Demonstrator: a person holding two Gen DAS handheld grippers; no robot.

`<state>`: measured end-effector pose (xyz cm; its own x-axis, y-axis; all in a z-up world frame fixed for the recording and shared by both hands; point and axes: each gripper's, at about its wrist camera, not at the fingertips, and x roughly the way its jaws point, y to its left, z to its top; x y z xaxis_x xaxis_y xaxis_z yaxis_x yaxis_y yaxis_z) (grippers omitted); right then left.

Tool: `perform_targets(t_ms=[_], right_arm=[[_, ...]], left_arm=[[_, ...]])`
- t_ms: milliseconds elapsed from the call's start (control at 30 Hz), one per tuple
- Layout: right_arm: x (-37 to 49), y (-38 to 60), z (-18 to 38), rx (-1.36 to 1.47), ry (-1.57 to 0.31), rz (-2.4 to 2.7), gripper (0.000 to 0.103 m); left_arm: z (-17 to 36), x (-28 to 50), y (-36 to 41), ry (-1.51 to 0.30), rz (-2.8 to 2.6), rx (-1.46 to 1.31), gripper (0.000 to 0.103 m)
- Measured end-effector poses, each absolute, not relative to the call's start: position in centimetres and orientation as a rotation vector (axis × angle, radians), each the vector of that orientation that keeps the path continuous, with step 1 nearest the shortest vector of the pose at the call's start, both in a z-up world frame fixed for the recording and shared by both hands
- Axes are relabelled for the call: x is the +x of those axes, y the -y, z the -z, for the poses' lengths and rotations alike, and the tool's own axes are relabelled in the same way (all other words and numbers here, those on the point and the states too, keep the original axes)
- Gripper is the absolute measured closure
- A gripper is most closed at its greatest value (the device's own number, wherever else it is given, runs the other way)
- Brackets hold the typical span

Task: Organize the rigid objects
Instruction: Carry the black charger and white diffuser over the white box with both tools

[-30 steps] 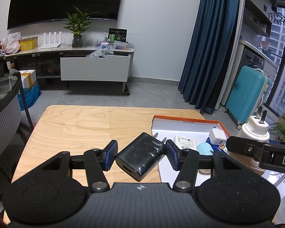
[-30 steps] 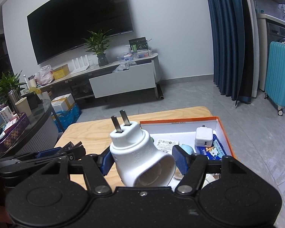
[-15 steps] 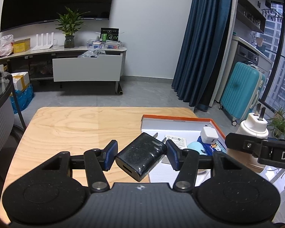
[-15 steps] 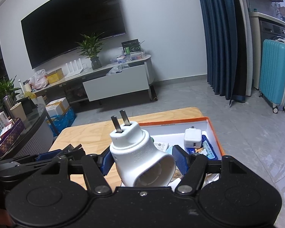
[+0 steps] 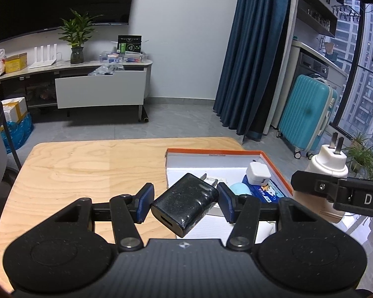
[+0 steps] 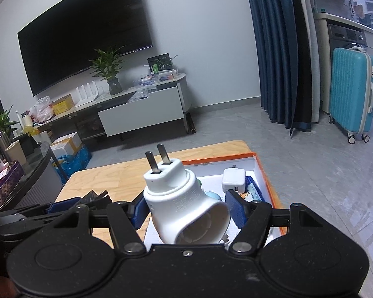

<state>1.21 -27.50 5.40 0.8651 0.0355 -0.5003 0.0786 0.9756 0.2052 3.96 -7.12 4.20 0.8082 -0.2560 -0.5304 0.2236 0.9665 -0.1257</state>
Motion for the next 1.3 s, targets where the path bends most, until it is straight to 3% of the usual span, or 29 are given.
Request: perform_targets(t_ms=[1300], right_arm=[[2.4,28.6,-4.6,0.243,-0.532,0.061,0.024]], left_arm=[[-3.4,5.5,9.2,-0.603,0.319,-0.03,0.047]])
